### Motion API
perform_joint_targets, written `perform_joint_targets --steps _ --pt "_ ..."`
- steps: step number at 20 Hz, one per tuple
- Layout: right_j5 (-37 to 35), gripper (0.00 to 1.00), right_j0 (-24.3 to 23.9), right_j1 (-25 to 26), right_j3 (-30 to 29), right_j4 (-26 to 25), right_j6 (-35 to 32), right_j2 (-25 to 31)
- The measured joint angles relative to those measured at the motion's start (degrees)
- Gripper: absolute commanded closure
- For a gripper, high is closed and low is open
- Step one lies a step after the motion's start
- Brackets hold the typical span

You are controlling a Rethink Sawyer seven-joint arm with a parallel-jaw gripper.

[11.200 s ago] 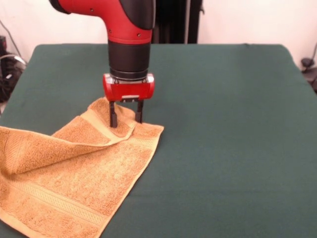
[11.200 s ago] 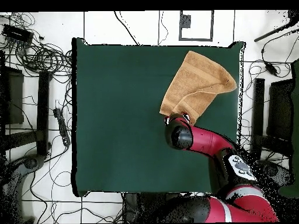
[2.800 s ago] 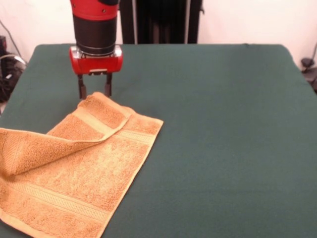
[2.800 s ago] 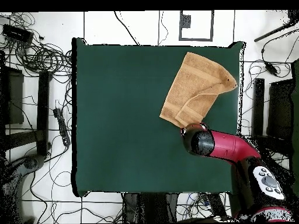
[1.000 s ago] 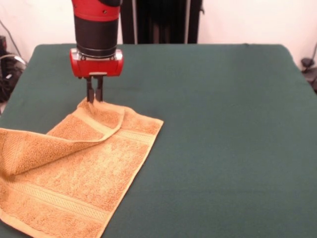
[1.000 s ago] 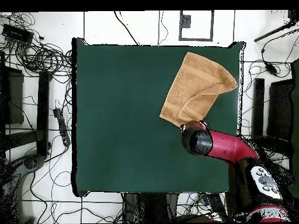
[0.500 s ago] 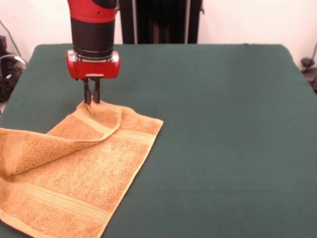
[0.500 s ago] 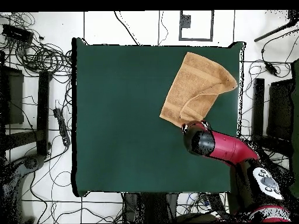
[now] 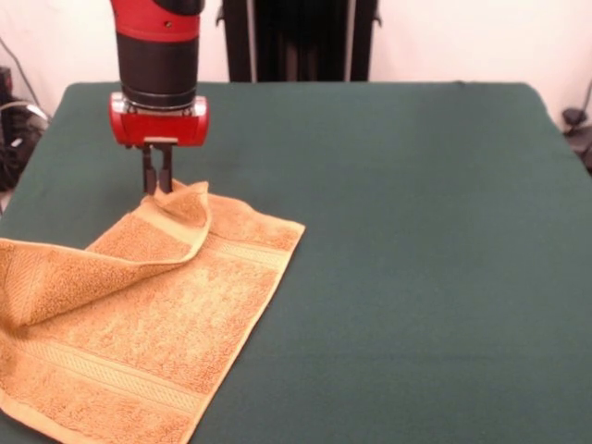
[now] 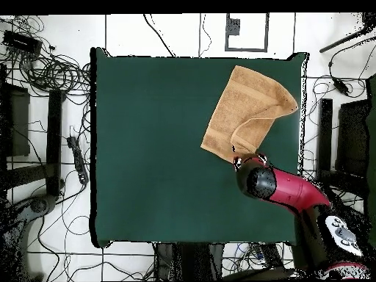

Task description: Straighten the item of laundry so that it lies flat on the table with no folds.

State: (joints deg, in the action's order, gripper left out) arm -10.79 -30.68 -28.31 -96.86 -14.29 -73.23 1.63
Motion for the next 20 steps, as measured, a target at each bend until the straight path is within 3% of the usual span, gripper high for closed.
perform_joint_targets --steps 20 --pt "8.0 1.0 -2.5 -0.3 -5.5 0.6 0.0 0.0"
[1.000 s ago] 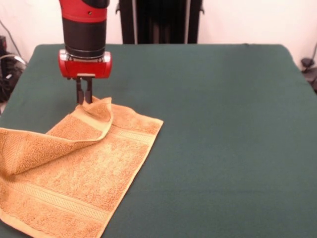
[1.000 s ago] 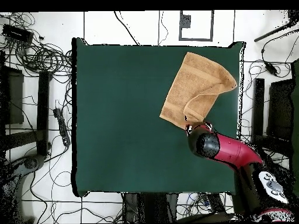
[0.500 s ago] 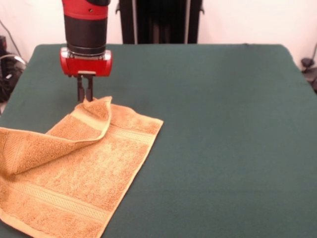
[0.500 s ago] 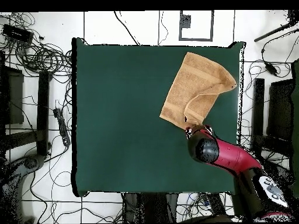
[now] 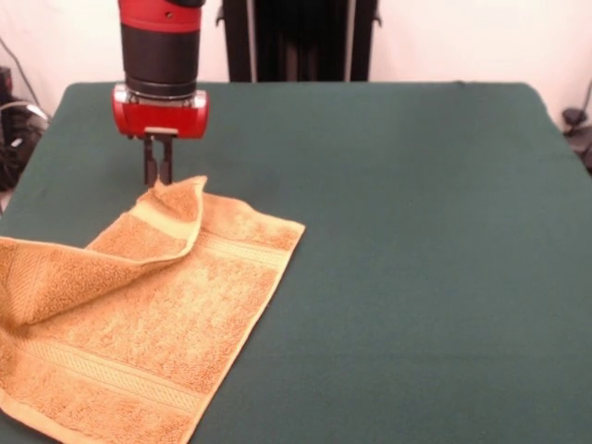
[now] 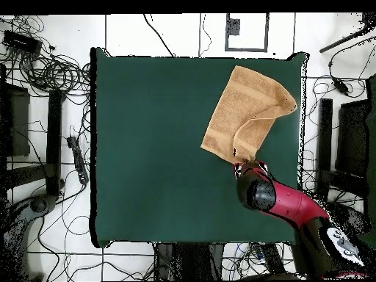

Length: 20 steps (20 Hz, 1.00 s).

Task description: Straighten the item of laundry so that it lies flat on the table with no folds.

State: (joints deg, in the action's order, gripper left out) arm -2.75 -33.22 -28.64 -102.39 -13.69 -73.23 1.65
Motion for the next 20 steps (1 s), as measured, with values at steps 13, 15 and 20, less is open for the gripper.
perform_joint_targets --steps 13,15,20 --pt "1.2 1.0 -3.9 -0.1 -2.2 0.0 0.0 0.0" --pt "1.2 1.0 -4.0 -0.2 -2.4 0.0 0.0 0.0" --pt "1.2 1.0 -4.0 -0.3 -2.8 0.1 0.0 0.0"
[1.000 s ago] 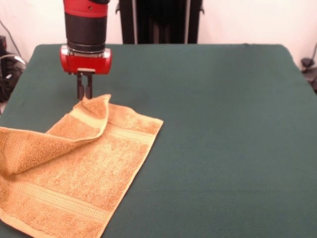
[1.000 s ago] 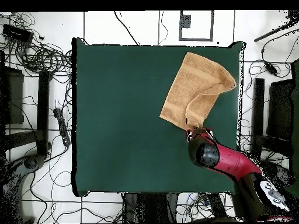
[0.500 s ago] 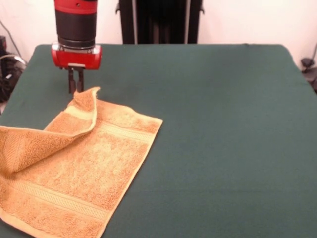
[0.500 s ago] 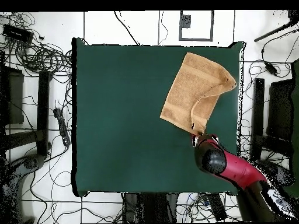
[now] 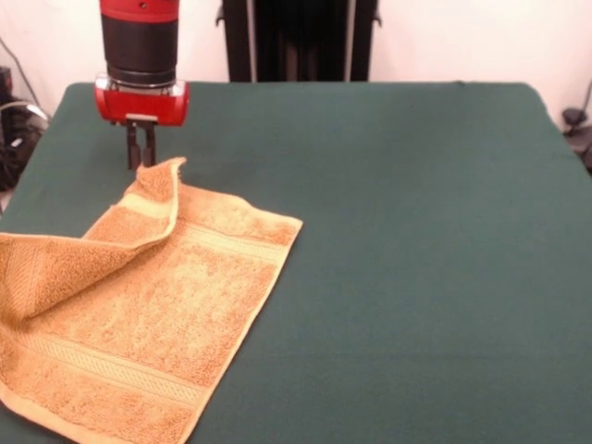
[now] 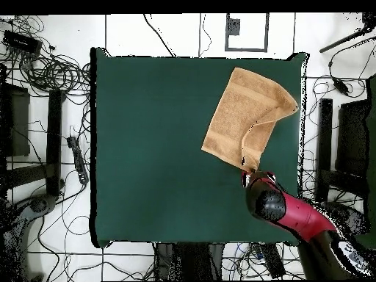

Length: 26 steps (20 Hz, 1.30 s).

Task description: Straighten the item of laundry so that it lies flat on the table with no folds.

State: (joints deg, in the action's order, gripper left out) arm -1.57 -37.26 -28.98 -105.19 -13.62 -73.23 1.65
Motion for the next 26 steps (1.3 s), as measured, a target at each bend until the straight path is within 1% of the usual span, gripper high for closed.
perform_joint_targets --steps 5,8,13,16,21,26 --pt "0.0 1.0 -0.3 0.0 -0.3 0.0 0.0 0.1" --pt "0.0 1.0 -1.4 -0.1 -0.5 0.0 0.0 0.9" --pt "0.0 1.0 -4.4 0.0 -1.3 0.0 0.0 3.3" --pt "0.1 1.0 -7.3 0.0 -2.1 0.0 0.0 5.3" --pt "0.1 1.0 -9.7 0.1 -2.9 0.0 0.0 7.1" --pt "0.2 1.0 -11.0 0.2 -3.7 0.0 0.0 8.5"
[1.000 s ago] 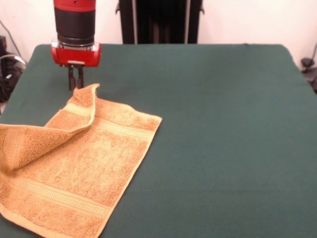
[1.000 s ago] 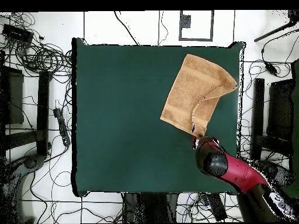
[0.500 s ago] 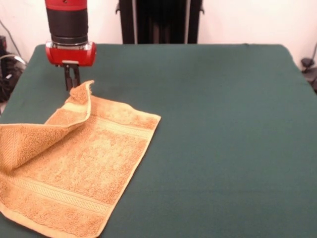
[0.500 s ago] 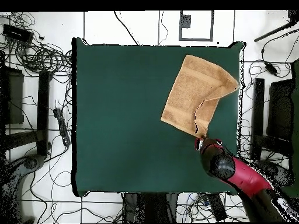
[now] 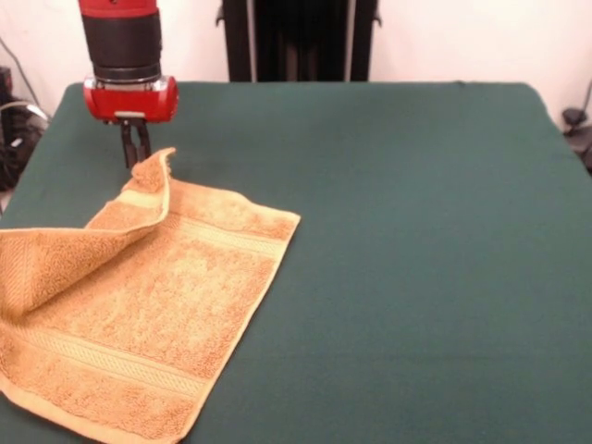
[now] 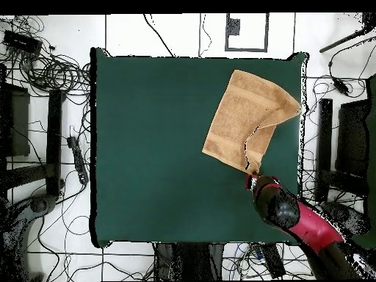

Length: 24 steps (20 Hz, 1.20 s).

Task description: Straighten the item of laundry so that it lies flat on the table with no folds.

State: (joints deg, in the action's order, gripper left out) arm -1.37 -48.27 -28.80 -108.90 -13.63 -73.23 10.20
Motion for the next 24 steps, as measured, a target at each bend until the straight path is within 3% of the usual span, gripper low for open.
perform_joint_targets --steps 24 --pt "0.9 1.0 -8.7 0.6 -4.6 0.0 0.0 8.5"
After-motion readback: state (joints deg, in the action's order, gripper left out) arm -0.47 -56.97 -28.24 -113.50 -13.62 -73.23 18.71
